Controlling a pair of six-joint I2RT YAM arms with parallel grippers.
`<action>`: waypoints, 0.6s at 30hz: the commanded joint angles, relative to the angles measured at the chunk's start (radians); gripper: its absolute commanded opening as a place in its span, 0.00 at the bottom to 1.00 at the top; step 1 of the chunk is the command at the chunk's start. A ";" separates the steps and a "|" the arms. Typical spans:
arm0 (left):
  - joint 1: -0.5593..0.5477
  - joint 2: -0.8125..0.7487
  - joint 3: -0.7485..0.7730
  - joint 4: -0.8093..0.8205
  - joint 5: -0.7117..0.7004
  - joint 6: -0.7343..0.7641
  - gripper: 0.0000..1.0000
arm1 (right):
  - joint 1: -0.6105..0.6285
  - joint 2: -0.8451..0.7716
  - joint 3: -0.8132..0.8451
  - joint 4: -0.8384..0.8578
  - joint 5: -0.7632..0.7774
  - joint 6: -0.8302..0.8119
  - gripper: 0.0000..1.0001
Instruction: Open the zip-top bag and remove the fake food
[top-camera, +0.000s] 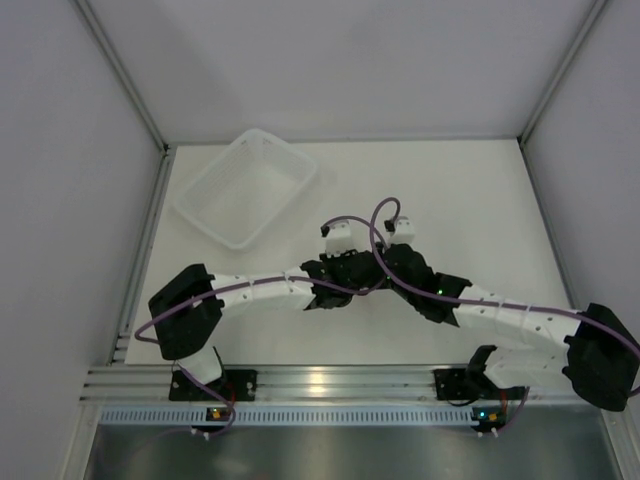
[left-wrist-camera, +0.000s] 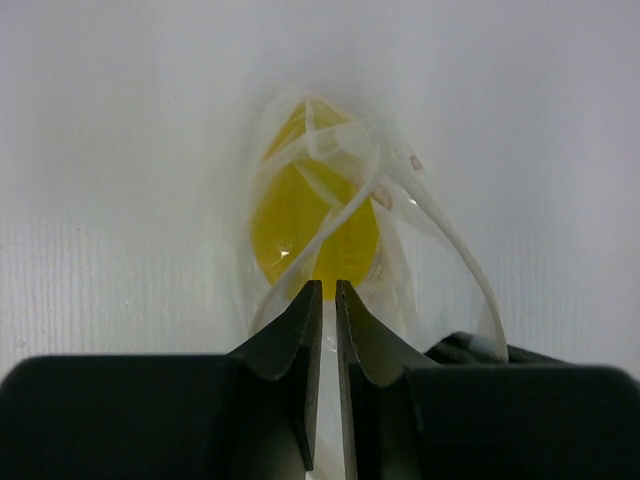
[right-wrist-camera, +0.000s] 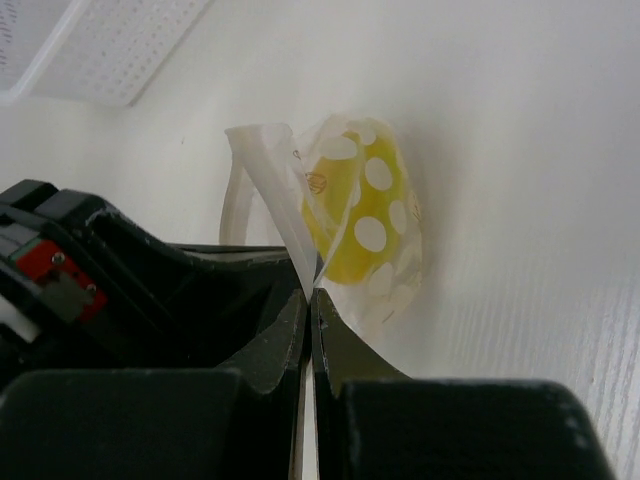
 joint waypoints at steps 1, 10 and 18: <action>0.025 -0.026 0.044 0.030 -0.060 0.003 0.18 | 0.003 -0.034 -0.011 0.044 -0.068 0.009 0.00; 0.091 0.050 0.074 0.030 0.006 0.014 0.35 | 0.003 -0.033 -0.029 0.061 -0.123 0.025 0.00; 0.113 0.069 0.084 0.030 0.036 0.040 0.59 | -0.026 -0.010 -0.034 0.052 -0.135 0.011 0.00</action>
